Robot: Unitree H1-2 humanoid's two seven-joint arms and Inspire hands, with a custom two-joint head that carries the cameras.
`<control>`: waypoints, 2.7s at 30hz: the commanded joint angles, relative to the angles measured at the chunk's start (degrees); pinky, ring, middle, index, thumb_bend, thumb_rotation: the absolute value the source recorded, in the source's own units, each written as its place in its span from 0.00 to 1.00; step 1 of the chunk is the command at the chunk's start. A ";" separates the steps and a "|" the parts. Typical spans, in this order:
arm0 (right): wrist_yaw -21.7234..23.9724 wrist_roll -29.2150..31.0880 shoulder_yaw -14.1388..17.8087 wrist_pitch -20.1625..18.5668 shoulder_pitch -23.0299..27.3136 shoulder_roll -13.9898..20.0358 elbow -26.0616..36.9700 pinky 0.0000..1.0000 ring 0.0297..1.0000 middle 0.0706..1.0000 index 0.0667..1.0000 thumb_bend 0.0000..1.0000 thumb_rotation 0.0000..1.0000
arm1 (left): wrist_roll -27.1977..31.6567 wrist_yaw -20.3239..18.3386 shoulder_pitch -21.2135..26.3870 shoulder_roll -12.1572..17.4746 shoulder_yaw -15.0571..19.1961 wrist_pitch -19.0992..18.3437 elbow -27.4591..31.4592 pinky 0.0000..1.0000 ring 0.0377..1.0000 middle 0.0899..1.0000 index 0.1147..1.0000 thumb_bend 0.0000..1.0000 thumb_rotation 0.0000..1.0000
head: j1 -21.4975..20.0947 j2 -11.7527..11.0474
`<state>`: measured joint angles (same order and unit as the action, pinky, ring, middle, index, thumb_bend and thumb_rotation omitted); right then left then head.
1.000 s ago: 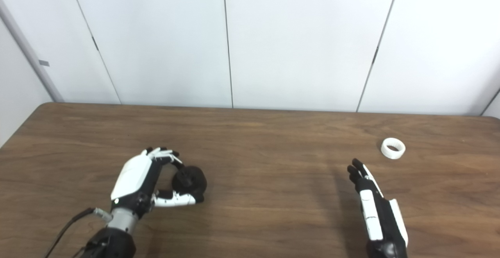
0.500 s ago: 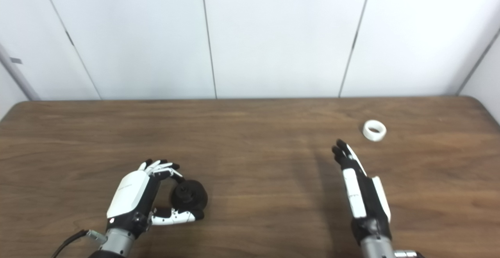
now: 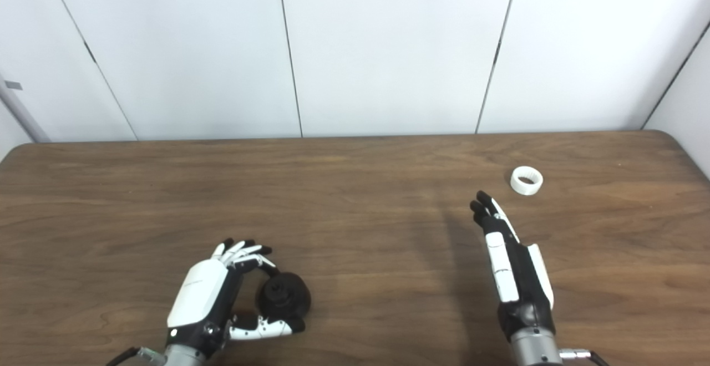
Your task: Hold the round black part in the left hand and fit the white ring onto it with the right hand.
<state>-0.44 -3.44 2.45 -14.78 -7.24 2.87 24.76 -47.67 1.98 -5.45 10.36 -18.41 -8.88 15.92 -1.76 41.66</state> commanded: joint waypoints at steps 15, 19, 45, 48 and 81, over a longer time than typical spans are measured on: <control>0.28 0.44 -0.05 -1.76 1.89 0.16 4.06 1.00 0.94 0.92 0.93 0.59 1.00 | -2.96 0.66 0.62 -1.16 -1.94 3.41 -0.44 1.00 0.90 0.80 0.42 0.52 0.05 | -0.52 3.08; 0.34 -0.03 -0.13 -2.43 2.02 0.43 4.52 1.00 0.94 0.91 0.93 0.61 1.00 | -3.54 1.23 0.44 -0.99 -2.59 4.22 -1.07 1.00 0.90 0.79 0.42 0.52 0.05 | -0.51 3.77; 0.36 1.43 2.04 -4.59 3.75 1.65 6.67 1.00 0.93 0.92 0.92 0.57 1.00 | -6.45 4.70 0.13 -0.67 -3.52 8.23 -4.89 1.00 0.88 0.78 0.42 0.52 0.05 | -1.32 5.47; 0.27 1.67 2.82 -5.28 4.81 2.41 6.66 1.00 0.93 0.92 0.92 0.59 1.00 | -6.03 5.12 0.17 -0.59 -3.26 8.55 -5.17 1.00 0.88 0.78 0.42 0.52 0.05 | -3.06 5.43; 1.93 -24.67 0.44 -10.08 23.59 21.79 -6.52 0.93 0.96 0.91 0.73 0.75 0.35 | -3.80 3.03 -1.01 3.15 0.55 10.83 -3.54 1.00 0.87 0.77 0.42 0.52 0.05 | -20.40 2.88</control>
<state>1.36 -27.05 2.71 -25.28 13.55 22.93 18.19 -51.33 5.01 -6.25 12.20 -18.35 1.28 11.72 -22.15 44.47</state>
